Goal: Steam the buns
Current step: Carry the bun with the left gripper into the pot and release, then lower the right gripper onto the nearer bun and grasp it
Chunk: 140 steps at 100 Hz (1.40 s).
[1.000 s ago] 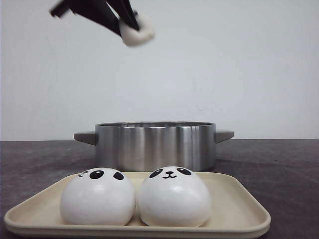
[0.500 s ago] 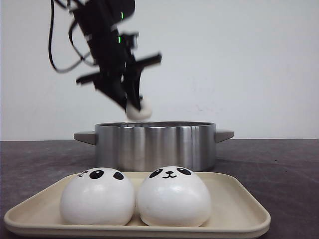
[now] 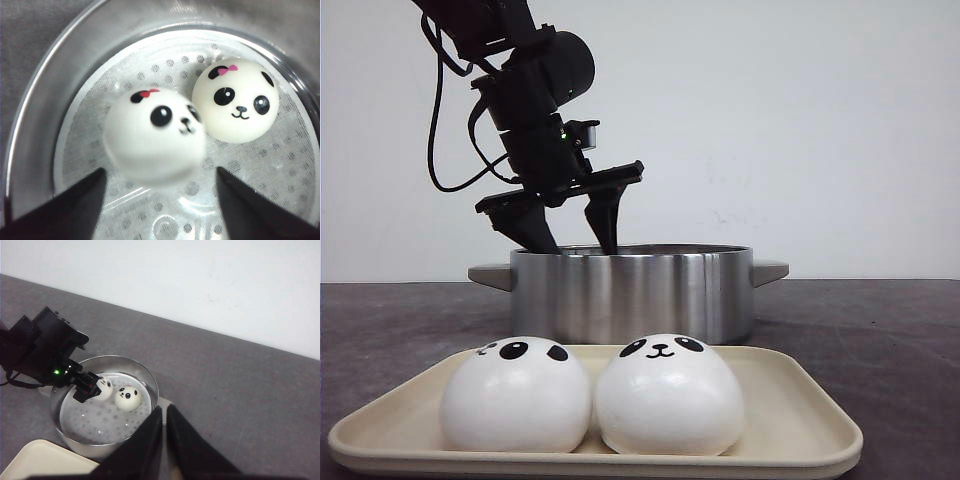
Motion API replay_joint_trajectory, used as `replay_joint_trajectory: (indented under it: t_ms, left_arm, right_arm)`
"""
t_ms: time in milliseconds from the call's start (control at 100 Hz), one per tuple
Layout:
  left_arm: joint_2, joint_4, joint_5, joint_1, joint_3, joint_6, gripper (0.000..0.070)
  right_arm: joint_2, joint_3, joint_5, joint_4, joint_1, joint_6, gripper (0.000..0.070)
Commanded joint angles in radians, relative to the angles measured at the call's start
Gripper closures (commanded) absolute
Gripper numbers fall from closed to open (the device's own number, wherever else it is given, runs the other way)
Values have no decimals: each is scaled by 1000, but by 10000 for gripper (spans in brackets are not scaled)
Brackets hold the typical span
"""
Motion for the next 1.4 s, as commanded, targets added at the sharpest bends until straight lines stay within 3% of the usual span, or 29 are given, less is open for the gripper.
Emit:
replay_joint_trajectory:
  t_ms: [0, 210, 410, 630, 820, 870, 970, 1030, 1390]
  left_arm:
    - [21, 1, 4, -6, 37, 0, 175]
    - [3, -84, 5, -6, 76, 0, 178]
    - [-130, -154, 3, -14, 101, 10, 184]
    - [-420, -217, 3, -21, 101, 15, 184]
    - [-660, -281, 3, -34, 101, 19, 184]
    - [-713, -294, 3, -39, 101, 18, 184]
    - [-828, -325, 3, -47, 101, 18, 184]
    - [-886, -346, 3, -50, 101, 18, 184]
    - [-1131, -497, -8, -51, 101, 18, 184]
  right_arm:
    - [10, 16, 1, 7, 12, 13, 693]
    - [11, -24, 2, 1, 11, 13, 693]
    - [11, -201, -20, 23, 9, 35, 693]
    - [12, -537, -277, 235, 5, 207, 693]
    - [68, -676, -494, 351, 4, 293, 687]
    - [94, -682, -525, 351, 4, 303, 622]
    - [149, -682, -586, 355, 4, 303, 255]
    - [179, -682, -603, 359, 5, 303, 144]
    - [393, -682, -672, 373, 5, 310, 138]
